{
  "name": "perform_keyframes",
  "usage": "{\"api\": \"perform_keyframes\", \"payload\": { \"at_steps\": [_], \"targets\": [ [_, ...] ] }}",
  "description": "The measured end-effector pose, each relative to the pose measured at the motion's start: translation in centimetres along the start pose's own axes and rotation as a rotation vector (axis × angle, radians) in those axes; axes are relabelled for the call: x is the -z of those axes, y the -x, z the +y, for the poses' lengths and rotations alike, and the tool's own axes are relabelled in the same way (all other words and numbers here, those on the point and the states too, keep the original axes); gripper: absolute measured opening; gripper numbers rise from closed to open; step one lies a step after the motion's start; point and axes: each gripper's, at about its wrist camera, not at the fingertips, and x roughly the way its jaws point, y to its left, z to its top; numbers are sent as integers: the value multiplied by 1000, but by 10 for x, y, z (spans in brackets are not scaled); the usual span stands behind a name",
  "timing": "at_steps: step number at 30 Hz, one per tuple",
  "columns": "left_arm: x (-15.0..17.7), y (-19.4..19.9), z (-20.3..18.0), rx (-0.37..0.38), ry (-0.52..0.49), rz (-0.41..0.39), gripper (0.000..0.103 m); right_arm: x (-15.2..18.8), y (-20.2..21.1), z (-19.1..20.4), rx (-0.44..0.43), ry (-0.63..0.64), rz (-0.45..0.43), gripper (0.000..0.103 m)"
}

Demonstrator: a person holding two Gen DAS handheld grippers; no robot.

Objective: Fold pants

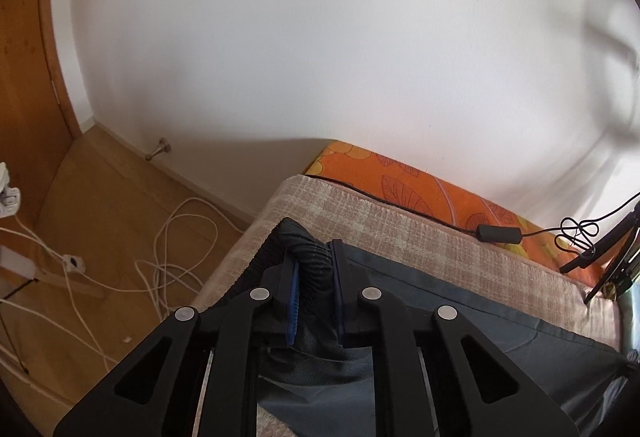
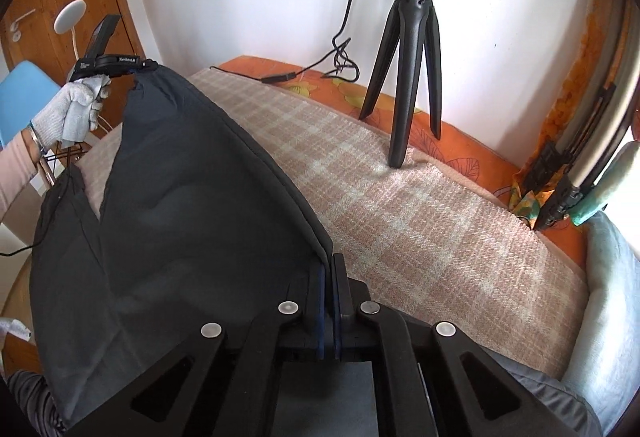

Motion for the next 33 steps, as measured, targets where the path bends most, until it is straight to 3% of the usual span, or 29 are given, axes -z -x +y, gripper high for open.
{"api": "perform_keyframes", "payload": {
  "at_steps": [7, 13, 21, 24, 31, 33],
  "targets": [
    [23, 63, 25, 64, 12, -72, 11, 19, 68, 40, 10, 36, -76, 0],
    [65, 117, 58, 112, 60, -131, 11, 53, 113, 88, 11, 102, -88, 0],
    [159, 147, 96, 106, 47, -72, 12, 110, 136, 129, -10, 124, -53, 0],
    [193, 154, 113, 123, 90, -45, 13, 130, 137, 142, -18, 137, -16, 0],
    [243, 178, 134, 149, 168, -13, 27, 175, 131, 157, -9, 164, 49, 0],
    [249, 184, 138, 162, 210, 1, 40, 184, 129, 157, -3, 164, 60, 0]
  ]
}}
